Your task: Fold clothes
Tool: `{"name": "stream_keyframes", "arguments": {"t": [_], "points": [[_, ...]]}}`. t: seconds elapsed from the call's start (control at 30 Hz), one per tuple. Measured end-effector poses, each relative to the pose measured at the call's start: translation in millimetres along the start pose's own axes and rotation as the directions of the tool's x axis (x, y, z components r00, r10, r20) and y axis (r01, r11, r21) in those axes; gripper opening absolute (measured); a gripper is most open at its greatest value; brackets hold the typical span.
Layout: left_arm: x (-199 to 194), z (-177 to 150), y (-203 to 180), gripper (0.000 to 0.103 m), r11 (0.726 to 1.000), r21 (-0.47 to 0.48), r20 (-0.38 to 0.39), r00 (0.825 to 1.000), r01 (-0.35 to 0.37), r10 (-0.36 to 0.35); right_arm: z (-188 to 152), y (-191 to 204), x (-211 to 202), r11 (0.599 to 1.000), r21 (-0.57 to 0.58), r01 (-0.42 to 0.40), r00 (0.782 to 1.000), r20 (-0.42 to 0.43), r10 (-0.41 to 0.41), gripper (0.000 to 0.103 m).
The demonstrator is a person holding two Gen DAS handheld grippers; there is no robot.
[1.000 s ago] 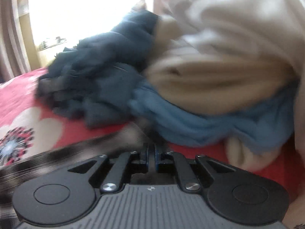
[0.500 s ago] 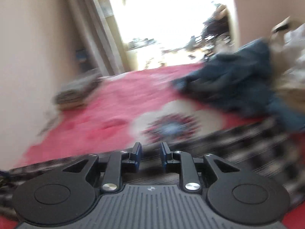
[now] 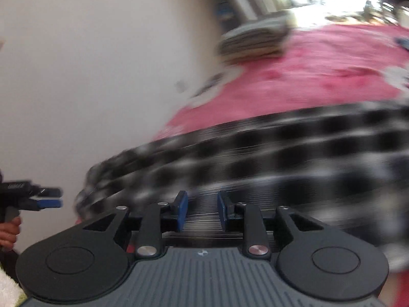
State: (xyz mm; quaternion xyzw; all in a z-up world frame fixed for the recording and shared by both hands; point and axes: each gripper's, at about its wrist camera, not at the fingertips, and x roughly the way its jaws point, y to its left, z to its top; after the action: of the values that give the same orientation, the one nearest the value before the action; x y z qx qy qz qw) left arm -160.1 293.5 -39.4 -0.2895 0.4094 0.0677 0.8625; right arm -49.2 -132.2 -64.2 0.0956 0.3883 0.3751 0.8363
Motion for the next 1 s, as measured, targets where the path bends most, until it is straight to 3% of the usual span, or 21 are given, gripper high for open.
{"name": "stream_keyframes", "arguments": {"t": [0.2, 0.43, 0.53, 0.63, 0.7, 0.87, 0.97, 1.0], "points": [[31.7, -3.4, 25.3, 0.084, 0.98, -0.164, 0.015, 0.994, 0.111, -0.11, -1.1, 59.9, 28.4, 0.991, -0.101, -0.092, 0.995, -0.054, 0.087, 0.036], [59.9, -6.0, 57.1, 0.083, 0.918, -0.338, 0.021, 0.977, 0.209, -0.214, -9.3, 63.3, 41.9, 0.994, -0.032, -0.101, 0.991, -0.097, 0.097, 0.036], [60.4, -8.5, 61.9, 0.066, 0.908, -0.356, 0.049, 0.975, 0.222, -0.219, -11.2, 55.4, 50.3, 0.995, 0.02, -0.096, 0.989, -0.111, 0.097, 0.037], [58.3, -9.4, 61.7, 0.042, 0.925, -0.322, 0.056, 0.98, 0.2, -0.193, -9.3, 51.8, 53.0, 0.995, 0.045, -0.09, 0.99, -0.104, 0.094, 0.037], [56.4, -9.9, 63.1, 0.032, 0.928, -0.314, 0.065, 0.98, 0.2, -0.189, -3.9, 50.5, 56.0, 0.995, 0.051, -0.085, 0.992, -0.09, 0.089, 0.038], [52.8, -8.3, 53.3, 0.022, 0.948, -0.275, 0.083, 0.986, 0.162, -0.144, 11.9, 51.9, 83.9, 0.998, 0.026, -0.064, 0.995, -0.073, 0.066, 0.039], [46.9, -5.9, 38.2, 0.019, 0.967, -0.222, 0.111, 0.988, 0.127, -0.105, 5.3, 51.2, 121.3, 0.999, -0.038, 0.003, 0.986, -0.164, -0.009, 0.035], [44.2, -4.7, 32.7, 0.018, 0.972, -0.203, 0.124, 0.987, 0.123, -0.099, 2.0, 51.3, 127.3, 0.998, -0.066, 0.013, 0.987, -0.161, -0.024, 0.035]]}}
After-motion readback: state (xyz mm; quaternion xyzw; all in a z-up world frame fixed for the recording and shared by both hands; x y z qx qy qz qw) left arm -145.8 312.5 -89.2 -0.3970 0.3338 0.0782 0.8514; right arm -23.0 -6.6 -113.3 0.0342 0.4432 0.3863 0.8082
